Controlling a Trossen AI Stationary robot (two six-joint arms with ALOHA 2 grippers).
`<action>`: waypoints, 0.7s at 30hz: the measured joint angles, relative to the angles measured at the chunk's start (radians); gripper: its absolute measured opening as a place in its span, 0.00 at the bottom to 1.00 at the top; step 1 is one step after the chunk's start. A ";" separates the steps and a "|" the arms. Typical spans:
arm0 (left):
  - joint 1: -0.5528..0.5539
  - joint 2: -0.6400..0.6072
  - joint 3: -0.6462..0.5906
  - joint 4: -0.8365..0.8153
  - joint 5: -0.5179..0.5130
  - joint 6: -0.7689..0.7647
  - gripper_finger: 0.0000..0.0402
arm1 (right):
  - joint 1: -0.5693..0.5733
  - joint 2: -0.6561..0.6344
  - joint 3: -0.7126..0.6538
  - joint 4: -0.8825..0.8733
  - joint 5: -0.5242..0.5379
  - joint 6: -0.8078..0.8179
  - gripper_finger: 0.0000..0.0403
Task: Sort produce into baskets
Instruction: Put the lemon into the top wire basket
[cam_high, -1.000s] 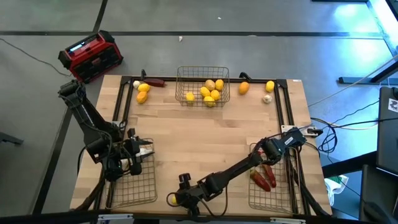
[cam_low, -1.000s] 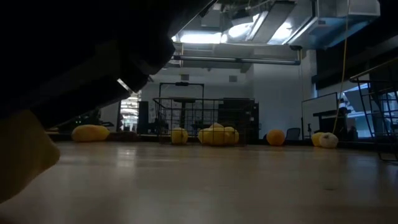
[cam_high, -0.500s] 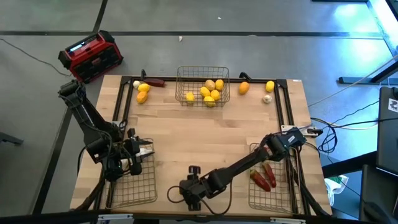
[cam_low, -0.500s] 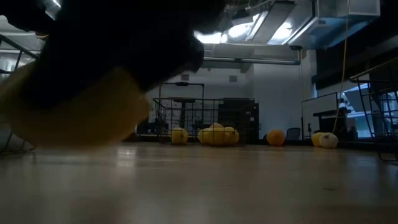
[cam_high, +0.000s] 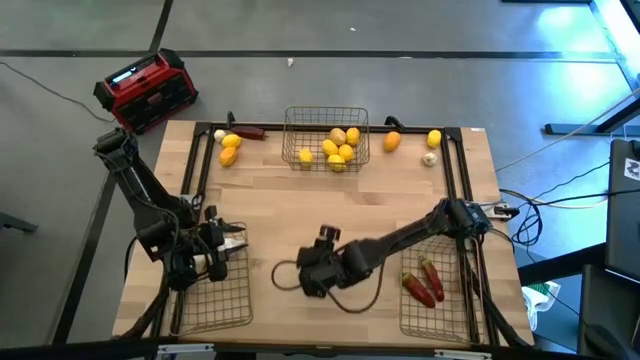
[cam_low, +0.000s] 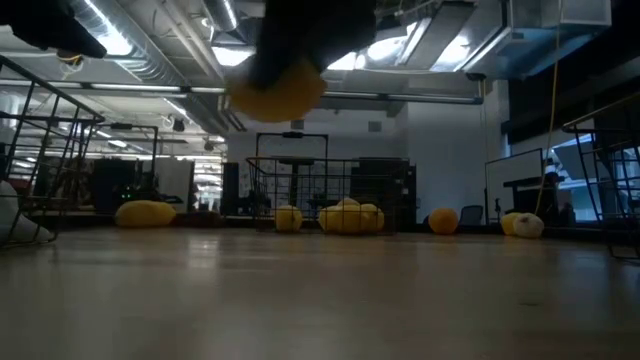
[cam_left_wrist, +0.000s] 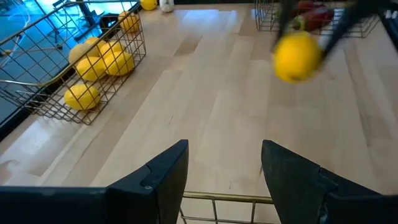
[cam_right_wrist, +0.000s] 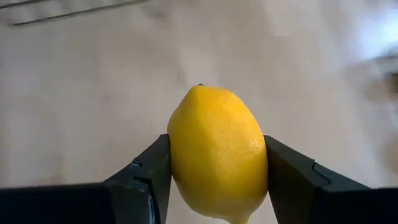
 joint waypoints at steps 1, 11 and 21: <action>0.000 -0.010 0.000 0.000 0.000 0.004 0.49 | -0.011 -0.009 0.000 -0.023 0.011 0.000 0.48; 0.057 -0.174 0.001 -0.001 -0.001 0.135 0.49 | -0.173 -0.061 0.000 -0.274 0.076 -0.045 0.47; 0.169 -0.268 0.001 -0.008 -0.047 0.353 0.49 | -0.388 -0.164 0.000 -0.298 0.098 -0.252 0.46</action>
